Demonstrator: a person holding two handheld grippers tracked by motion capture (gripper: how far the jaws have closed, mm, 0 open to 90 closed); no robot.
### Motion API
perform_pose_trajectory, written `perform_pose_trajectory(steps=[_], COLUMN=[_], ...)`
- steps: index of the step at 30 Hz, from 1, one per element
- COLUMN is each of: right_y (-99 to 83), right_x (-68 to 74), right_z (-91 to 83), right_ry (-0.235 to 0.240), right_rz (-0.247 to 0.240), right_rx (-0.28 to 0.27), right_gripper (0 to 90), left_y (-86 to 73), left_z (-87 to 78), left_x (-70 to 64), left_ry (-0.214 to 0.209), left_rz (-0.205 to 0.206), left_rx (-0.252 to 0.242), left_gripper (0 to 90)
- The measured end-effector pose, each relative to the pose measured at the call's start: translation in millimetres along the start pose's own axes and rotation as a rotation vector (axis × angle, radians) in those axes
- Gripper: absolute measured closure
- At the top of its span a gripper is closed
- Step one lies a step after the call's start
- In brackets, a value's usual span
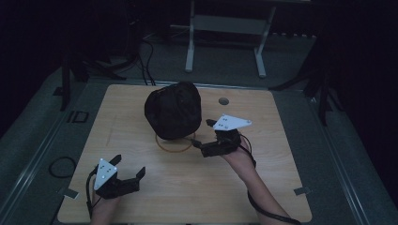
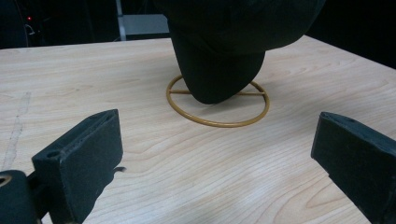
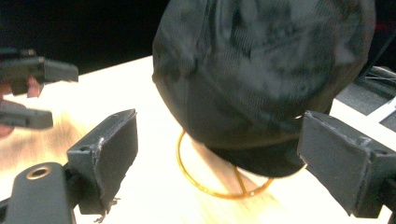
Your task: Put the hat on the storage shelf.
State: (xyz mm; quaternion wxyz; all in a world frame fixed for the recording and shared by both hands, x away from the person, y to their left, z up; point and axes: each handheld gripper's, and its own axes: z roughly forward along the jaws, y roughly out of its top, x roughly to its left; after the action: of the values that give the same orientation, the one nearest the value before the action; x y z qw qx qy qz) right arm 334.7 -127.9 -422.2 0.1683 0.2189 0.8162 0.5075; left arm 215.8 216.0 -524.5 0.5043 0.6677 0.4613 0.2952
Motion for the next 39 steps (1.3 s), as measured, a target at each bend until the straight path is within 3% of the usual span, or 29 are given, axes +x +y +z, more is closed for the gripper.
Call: perform_pose_trajectory(steps=[10,16,30,39], right_y=[-38.1,-61.3,-103.8,-129.6], right_x=[4.2,2.3,3.9,1.1], right_z=[-8.5,-9.8,-8.9,-14.0], right_ry=[0.004,0.011,0.028,0.034], right_rz=[-0.015,0.024,0.029,0.065], right_rx=[0.018,0.035,0.085,0.120], right_gripper=[12.3,12.3,12.4,12.9], left_y=[-1.2,-2.5,-4.8,-6.4], left_z=[1.0,2.9,5.1,7.2], left_x=[-0.5,-2.2,-2.0,-1.9], left_ry=[-0.007,-0.027,-0.049,-0.057], left_rz=[0.003,0.005,-0.003,-0.003], left_rx=[0.013,0.027,0.042,0.064], left_gripper=[2.8,2.8,2.8,2.8])
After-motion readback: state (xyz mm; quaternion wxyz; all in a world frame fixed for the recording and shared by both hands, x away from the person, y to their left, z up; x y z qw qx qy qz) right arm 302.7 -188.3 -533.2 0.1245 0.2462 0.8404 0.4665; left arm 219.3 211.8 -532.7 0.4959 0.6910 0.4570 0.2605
